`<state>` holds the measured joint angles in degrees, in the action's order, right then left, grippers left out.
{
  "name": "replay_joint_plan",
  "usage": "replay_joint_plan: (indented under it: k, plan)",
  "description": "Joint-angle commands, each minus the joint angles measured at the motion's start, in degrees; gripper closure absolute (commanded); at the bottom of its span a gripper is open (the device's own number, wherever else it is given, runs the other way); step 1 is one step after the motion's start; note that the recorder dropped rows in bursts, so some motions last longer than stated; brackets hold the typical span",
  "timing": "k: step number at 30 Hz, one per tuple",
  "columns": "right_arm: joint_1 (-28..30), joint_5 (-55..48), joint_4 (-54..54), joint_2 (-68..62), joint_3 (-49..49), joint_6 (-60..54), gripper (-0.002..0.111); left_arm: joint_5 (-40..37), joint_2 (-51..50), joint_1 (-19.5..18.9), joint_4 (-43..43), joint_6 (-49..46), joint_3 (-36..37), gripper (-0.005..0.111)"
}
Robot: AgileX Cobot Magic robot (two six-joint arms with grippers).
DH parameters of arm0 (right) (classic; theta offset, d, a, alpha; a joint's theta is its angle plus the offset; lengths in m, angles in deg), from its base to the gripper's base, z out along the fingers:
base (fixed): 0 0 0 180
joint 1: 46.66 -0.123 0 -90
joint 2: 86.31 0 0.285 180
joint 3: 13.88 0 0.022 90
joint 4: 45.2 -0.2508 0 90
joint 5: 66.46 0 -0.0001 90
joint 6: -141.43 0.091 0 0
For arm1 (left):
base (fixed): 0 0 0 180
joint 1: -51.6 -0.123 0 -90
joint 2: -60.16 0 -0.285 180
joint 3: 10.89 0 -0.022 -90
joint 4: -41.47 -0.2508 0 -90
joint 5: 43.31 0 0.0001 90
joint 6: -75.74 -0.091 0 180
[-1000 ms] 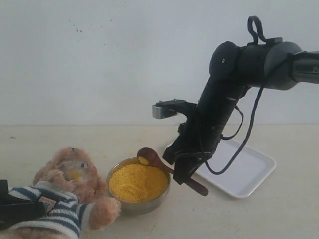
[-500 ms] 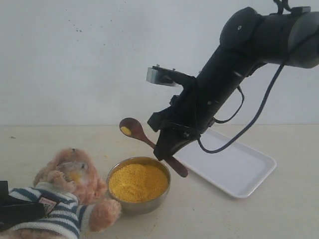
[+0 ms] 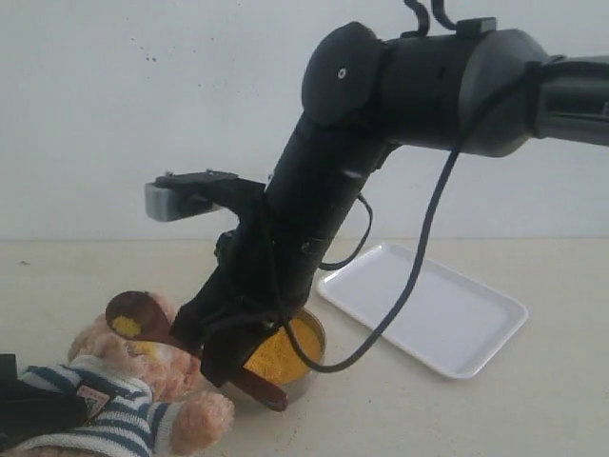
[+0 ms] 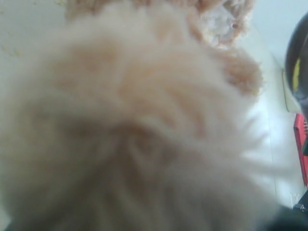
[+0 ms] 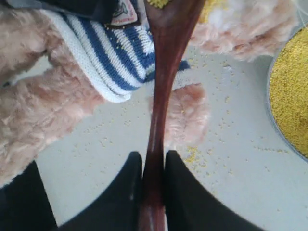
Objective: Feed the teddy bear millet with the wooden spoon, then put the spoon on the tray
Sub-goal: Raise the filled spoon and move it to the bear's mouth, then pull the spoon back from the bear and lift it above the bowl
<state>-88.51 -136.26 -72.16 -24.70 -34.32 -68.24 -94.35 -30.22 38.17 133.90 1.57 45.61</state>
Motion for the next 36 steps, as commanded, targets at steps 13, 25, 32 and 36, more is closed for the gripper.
replay_joint_plan:
  k: [13, 25, 32, 36]
  plan:
    - [-3.98, 8.91, 12.43, -1.20, -0.12, 1.87, 0.109, -1.83, -0.07, 0.00, -0.09, -0.02, 0.07, 0.103]
    - [-13.19, 10.52, 39.02, -1.45, -0.12, 10.83, 0.109, -1.94, -0.07, 0.00, 0.03, -0.02, 0.07, 0.103]
    - [-17.04, 9.44, 49.91, -1.45, -0.12, 15.10, 0.109, -1.94, -0.07, 0.00, 0.03, -0.02, 0.07, 0.103]
    - [-18.68, 8.01, 54.81, -1.45, -0.12, 17.22, 0.109, -1.94, -0.07, 0.00, 0.03, -0.02, 0.07, 0.103]
